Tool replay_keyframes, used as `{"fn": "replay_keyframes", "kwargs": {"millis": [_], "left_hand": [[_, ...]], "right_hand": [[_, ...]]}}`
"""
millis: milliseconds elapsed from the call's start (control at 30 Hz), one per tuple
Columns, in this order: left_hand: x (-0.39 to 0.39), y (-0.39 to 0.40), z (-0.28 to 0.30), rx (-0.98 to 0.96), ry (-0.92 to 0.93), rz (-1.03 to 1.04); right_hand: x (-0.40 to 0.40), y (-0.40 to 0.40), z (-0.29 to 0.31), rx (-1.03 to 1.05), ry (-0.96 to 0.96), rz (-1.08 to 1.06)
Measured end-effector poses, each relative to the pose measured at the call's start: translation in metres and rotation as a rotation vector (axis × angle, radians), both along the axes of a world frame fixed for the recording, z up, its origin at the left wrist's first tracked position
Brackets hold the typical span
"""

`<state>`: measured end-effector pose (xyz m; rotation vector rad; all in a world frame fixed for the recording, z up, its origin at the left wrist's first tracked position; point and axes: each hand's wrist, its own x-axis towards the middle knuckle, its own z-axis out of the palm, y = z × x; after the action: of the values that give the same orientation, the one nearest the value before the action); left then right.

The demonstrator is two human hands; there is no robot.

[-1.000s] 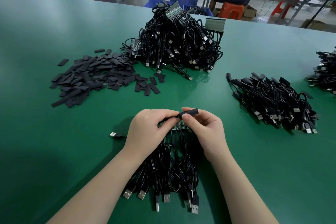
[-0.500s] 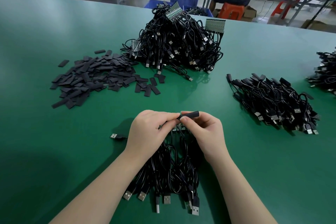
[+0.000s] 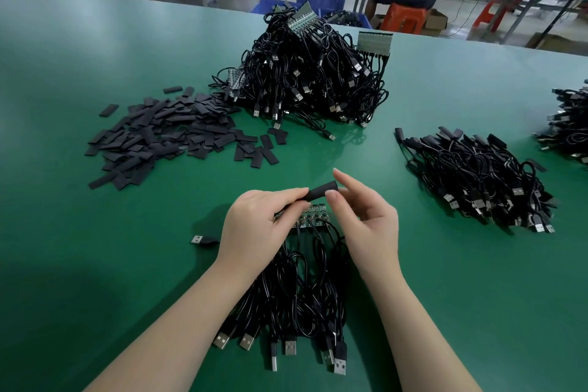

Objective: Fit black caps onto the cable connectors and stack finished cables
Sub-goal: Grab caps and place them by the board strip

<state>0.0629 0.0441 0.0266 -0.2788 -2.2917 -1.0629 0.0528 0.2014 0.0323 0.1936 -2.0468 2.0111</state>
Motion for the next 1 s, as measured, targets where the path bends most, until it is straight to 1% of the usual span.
{"fn": "replay_keyframes", "kwargs": {"millis": [100,167,300,433,567,600,733,800,900,1000], "left_hand": [[0.0,0.001,0.001,-0.02,0.016,-0.023],[-0.001,0.002,0.001,-0.037,0.04,-0.034],[0.0,0.002,0.001,-0.079,0.051,-0.014],[0.001,0.0,0.002,-0.05,0.007,0.001],[0.0,0.001,0.005,0.065,-0.069,-0.004],[0.0,0.003,0.005,0.061,-0.067,-0.003],[0.001,0.004,0.005,-0.079,-0.013,0.011],[0.001,0.002,0.004,-0.094,-0.072,-0.01],[-0.001,0.001,0.002,-0.124,-0.137,-0.029],[-0.001,0.0,0.002,-0.112,-0.134,-0.03]], "right_hand": [[-0.001,0.0,0.0,0.076,0.025,-0.046],[-0.001,0.0,-0.002,0.092,0.018,-0.062],[0.001,-0.003,-0.004,0.105,-0.002,-0.01],[0.002,-0.004,-0.005,0.099,-0.01,0.056],[0.002,-0.005,-0.003,0.013,-0.048,0.05],[0.001,-0.005,-0.002,0.001,-0.064,0.044],[0.0,-0.004,-0.003,0.105,-0.058,0.074],[-0.001,-0.003,-0.003,0.053,-0.087,0.072],[-0.004,0.002,-0.002,-0.1,-0.135,-0.011],[-0.006,0.004,-0.002,-0.123,-0.148,-0.039]]}}
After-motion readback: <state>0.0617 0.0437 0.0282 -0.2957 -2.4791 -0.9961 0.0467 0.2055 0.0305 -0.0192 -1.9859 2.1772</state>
